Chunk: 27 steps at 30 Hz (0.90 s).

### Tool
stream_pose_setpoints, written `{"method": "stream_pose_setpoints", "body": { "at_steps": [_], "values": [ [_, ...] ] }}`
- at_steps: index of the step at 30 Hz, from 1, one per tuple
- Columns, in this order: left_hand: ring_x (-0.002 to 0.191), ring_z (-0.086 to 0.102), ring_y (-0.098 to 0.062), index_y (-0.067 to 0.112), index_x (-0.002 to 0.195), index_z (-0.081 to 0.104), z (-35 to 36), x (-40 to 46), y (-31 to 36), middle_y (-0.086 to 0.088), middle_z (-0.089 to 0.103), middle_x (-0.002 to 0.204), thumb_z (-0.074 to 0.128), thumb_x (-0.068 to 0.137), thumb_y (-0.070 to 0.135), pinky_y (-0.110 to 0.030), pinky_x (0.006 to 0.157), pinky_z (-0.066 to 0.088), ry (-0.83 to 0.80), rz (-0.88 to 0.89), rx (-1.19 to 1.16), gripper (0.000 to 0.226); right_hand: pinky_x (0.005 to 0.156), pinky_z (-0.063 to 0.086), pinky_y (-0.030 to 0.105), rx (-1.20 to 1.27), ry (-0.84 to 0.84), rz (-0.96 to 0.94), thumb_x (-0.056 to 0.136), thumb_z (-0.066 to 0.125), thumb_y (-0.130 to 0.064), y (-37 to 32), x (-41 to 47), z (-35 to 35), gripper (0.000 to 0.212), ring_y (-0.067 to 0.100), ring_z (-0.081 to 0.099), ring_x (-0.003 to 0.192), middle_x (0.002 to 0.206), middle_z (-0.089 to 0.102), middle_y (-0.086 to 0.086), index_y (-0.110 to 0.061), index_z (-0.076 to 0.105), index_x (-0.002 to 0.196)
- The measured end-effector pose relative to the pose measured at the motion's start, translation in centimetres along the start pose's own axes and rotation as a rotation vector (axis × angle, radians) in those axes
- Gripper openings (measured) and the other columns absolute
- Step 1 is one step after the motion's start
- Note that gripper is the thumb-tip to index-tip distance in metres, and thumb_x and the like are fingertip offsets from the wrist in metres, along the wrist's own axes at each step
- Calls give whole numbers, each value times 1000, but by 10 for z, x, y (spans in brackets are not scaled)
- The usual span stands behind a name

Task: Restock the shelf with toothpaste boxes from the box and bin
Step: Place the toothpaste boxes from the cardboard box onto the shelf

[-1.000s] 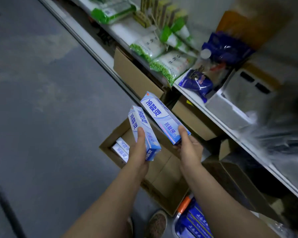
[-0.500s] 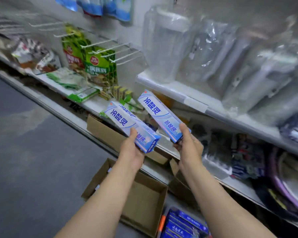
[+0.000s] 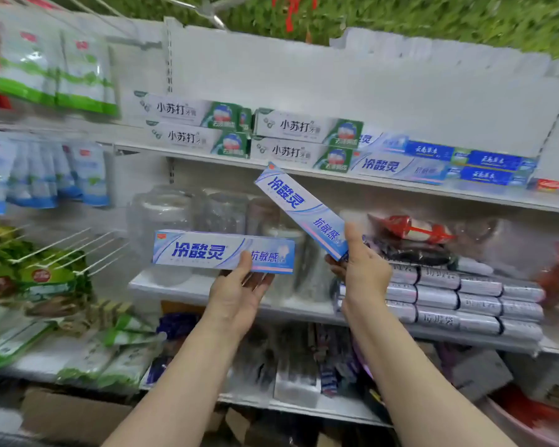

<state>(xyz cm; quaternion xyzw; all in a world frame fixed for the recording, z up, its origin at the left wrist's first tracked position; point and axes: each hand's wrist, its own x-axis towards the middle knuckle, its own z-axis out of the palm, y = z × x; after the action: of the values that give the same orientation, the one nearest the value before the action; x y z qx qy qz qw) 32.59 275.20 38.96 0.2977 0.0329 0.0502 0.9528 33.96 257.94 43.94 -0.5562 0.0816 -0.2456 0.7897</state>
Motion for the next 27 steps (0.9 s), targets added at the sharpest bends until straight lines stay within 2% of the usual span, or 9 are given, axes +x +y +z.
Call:
{"method": "stream_pose_setpoints", "body": {
  "at_steps": [4,7,10,12,14,17,21,24,27],
  "values": [
    [88,71,-22,6,138,53,66,8,-24,-16,68,110,67,75,22,-42,89,58,-136,-13,-2,66,54,52,30,1,83,-86,79,80,-51,-46,34,-36,43,20,63,54,65,70,5,-12,71,65],
    [82,74,-22,8,126,59,108,20,-48,-15,72,103,67,76,22,-37,77,62,-205,-33,-16,53,62,48,33,-13,148,-168,76,79,-57,-72,62,-64,49,14,56,56,66,69,2,-11,72,61],
    [79,74,-22,8,111,64,146,31,-73,-15,75,94,67,75,21,-35,71,63,-245,-68,-12,39,47,42,18,11,217,-253,85,76,-46,-99,95,-91,39,5,50,42,59,65,-2,-13,70,65],
    [84,73,-24,6,106,65,170,37,-88,-16,74,96,68,74,21,-36,72,63,-257,-86,4,35,45,36,19,31,251,-300,87,75,-45,-114,120,-110,39,2,44,43,48,57,-13,-16,67,62],
    [92,71,-28,4,112,64,192,43,-103,-20,73,103,69,75,21,-38,76,62,-269,-89,9,41,53,38,24,63,282,-328,83,77,-50,-126,147,-125,43,5,44,49,47,55,-15,-16,66,59],
    [95,71,-29,6,123,61,226,50,-124,-21,71,112,68,78,20,-43,85,59,-293,-80,-3,47,57,45,35,161,300,-300,74,81,-57,-141,180,-144,46,19,53,58,63,65,2,-13,72,65],
    [92,73,-26,8,131,57,261,60,-151,-18,71,114,66,82,18,-39,80,61,-306,-66,-10,50,44,44,23,140,343,-333,86,76,-43,-157,216,-167,34,10,51,43,60,63,-1,-12,70,71],
    [100,70,-29,4,136,53,280,67,-171,-22,68,121,65,89,15,-41,81,60,-292,-70,-19,49,49,45,27,98,360,-311,83,78,-48,-156,243,-183,38,9,50,45,58,63,-3,-13,70,69],
    [109,67,-32,2,136,52,297,74,-189,-24,65,126,62,94,12,-46,92,55,-282,-75,-23,44,58,49,33,51,369,-282,79,78,-53,-150,268,-197,43,6,52,44,57,68,-5,-13,71,66]
  ]
}}
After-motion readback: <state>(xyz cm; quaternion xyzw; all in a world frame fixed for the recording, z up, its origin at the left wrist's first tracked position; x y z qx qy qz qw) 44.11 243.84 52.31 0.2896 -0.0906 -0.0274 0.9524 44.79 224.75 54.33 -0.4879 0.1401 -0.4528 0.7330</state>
